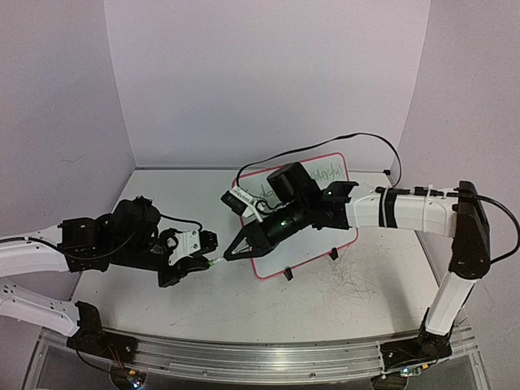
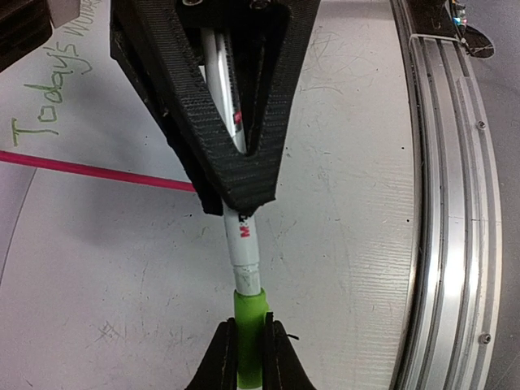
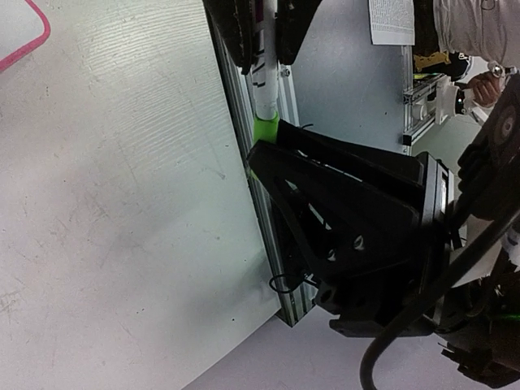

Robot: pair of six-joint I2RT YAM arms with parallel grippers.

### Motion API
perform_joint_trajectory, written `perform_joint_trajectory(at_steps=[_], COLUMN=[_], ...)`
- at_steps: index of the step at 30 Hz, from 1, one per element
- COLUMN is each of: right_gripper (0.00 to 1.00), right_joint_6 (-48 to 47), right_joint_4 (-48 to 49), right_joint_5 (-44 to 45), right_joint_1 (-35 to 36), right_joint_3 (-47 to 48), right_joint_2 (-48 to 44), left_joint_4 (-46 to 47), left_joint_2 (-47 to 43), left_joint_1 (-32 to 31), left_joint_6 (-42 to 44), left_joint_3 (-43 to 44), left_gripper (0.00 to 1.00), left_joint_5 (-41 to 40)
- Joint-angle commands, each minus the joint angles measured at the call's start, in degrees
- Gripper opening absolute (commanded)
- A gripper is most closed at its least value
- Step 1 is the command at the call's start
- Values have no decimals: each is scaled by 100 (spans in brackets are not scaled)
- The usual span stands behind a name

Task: Write a sentence on the whiteboard
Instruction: Insert the whiteboard marker without the cap into the pen cap.

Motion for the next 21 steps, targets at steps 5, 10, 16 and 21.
perform_joint_trajectory(at_steps=[5, 10, 16, 21], right_gripper=[0, 0, 0, 0], right_joint_6=[-341, -247, 406, 705], right_joint_4=[-155, -111, 761, 1377], right_joint_5=[-149, -107, 157, 446], right_joint_1=[-20, -21, -21, -20], right_joint_3=[156, 30, -526, -1216], right_joint_2=[29, -87, -647, -1141], left_joint_4=[622, 944, 1576, 1879], left_joint_2=[359, 581, 707, 700], left_joint_1=[-593, -1030, -1146, -1168], left_joint_6=[376, 527, 472, 447], left_joint_3=[852, 985, 912, 711], left_gripper=[0, 0, 0, 0], left_joint_5=[-615, -1423, -1769, -1794])
